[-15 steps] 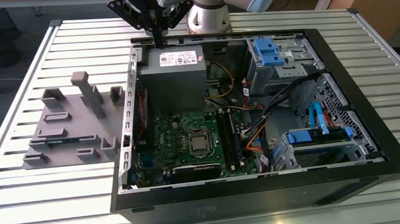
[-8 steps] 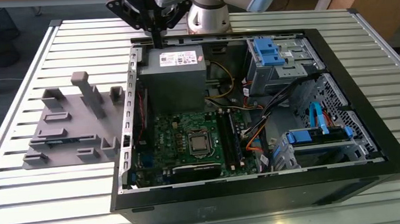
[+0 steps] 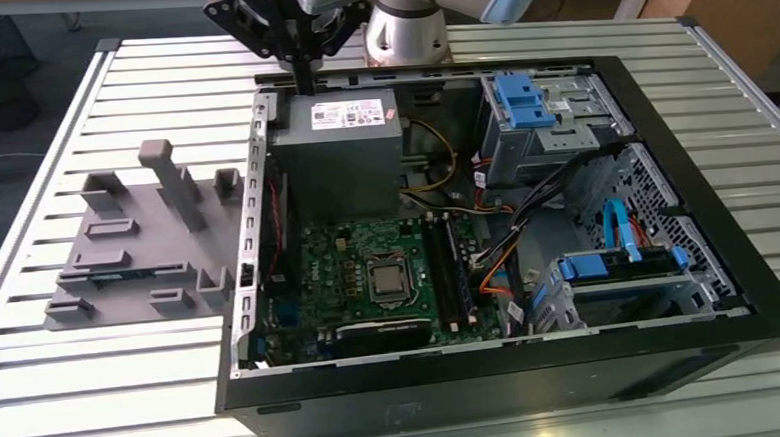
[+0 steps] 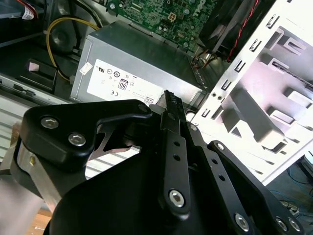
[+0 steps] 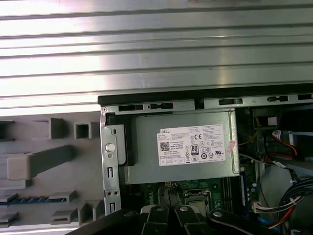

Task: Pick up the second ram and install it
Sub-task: 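Reach for the second ram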

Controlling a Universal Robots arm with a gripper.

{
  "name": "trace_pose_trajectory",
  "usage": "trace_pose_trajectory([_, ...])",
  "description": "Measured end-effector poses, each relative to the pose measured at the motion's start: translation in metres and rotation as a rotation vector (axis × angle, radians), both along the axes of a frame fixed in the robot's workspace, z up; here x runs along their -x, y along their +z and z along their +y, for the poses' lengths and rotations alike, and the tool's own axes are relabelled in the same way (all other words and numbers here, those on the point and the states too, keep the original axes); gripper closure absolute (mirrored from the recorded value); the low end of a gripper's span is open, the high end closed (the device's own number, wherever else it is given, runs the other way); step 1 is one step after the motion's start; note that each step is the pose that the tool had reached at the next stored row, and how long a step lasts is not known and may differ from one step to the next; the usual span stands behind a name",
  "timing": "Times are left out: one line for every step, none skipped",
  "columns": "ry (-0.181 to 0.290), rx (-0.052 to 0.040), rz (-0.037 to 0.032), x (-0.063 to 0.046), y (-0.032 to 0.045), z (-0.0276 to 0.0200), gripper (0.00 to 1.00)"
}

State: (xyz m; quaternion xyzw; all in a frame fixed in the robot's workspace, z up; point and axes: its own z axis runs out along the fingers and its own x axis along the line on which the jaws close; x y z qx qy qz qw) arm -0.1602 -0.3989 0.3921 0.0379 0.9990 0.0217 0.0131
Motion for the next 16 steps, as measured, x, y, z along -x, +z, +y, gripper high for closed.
trace_pose_trajectory([0.0, 0.0, 0.0, 0.0003, 0.0, 0.0, 0.89])
trace_pose_trajectory([0.0, 0.0, 0.0, 0.0006, 0.0, 0.0, 0.89])
trace_pose_trajectory([0.0, 0.0, 0.0, 0.0009, -0.0001, 0.0, 0.89])
trace_pose_trajectory([0.0, 0.0, 0.0, 0.0013, -0.0001, 0.0, 0.89])
trace_pose_trajectory([0.0, 0.0, 0.0, 0.0016, -0.0001, 0.0, 0.89])
trace_pose_trajectory([0.0, 0.0001, 0.0, 0.002, -0.0001, 0.0, 0.89])
trace_pose_trajectory([0.0, 0.0, 0.0, 0.0024, -0.0002, 0.0, 0.89])
trace_pose_trajectory([0.0, 0.0, 0.0, 0.0028, -0.0002, 0.0, 0.89])
trace_pose_trajectory([0.0, 0.0, 0.0, 0.0032, -0.0002, 0.0, 0.89])
trace_pose_trajectory([0.0, 0.0, 0.0, 0.0036, -0.0002, 0.0, 0.89])
trace_pose_trajectory([0.0, 0.0, 0.0, 0.0038, -0.0002, 0.0, 0.89])
trace_pose_trajectory([0.0, 0.0, 0.0001, 0.0041, -0.0002, 0.0, 0.89])
trace_pose_trajectory([0.0, 0.0001, 0.0, 0.0044, -0.0002, 0.0, 0.89])
trace_pose_trajectory([0.0, 0.0, 0.0, 0.0048, -0.0003, 0.0, 0.89])
trace_pose_trajectory([0.0, 0.0, 0.0, 0.0051, -0.0003, 0.0, 0.89])
trace_pose_trajectory([0.0, 0.0001, 0.0, 0.0055, -0.0003, 0.0, 0.89])
